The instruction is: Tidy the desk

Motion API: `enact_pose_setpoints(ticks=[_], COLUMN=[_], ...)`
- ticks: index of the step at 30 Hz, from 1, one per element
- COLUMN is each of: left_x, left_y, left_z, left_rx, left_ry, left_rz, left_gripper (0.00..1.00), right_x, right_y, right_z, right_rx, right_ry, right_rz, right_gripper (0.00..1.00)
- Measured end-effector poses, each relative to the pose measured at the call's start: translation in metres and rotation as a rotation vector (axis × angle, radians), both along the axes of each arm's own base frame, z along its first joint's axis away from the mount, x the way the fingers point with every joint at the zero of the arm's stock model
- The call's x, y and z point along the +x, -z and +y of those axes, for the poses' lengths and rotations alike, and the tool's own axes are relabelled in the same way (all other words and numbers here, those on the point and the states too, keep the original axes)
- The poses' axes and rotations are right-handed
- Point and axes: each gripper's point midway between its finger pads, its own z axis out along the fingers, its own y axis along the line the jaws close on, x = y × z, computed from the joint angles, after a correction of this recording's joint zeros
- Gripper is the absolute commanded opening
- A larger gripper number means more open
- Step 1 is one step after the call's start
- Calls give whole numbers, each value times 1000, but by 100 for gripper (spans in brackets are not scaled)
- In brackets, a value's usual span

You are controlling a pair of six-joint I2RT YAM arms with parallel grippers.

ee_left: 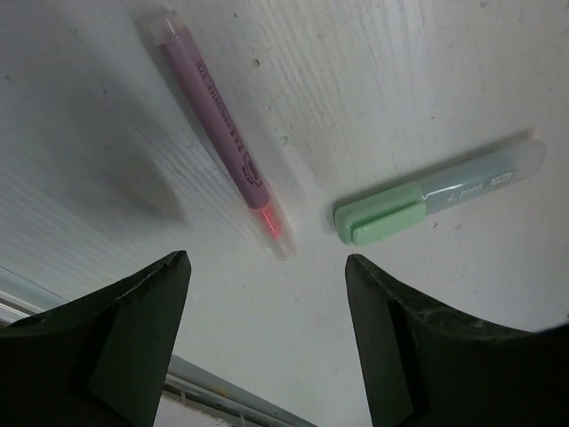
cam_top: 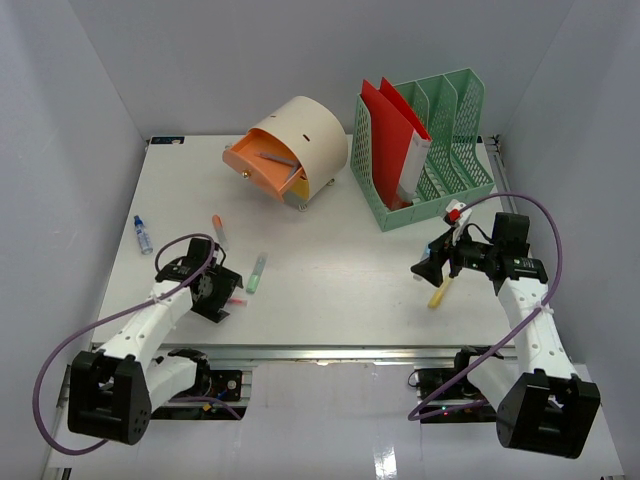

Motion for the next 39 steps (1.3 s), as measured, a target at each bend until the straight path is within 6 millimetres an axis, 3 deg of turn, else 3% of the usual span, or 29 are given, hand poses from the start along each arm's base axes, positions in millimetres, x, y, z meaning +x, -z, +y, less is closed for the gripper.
enact_pose_setpoints(ticks=[7,19,39], left_x=[15,19,29], left_y=[0,16,29], left_z=[14,32,40], left_rx=[43,53,62], left_ry=[-32,-50,4], left_rz=[43,133,172], left_gripper=[73,50,44], right_x=[-2,1,2], right_y=[-1,0,1], right_z=[-2,-6,-9], right_rx=[-19,-38,-45], right_ry=[11,30,44], right_rz=[-31,-38,-37], right_gripper=[90,90,90])
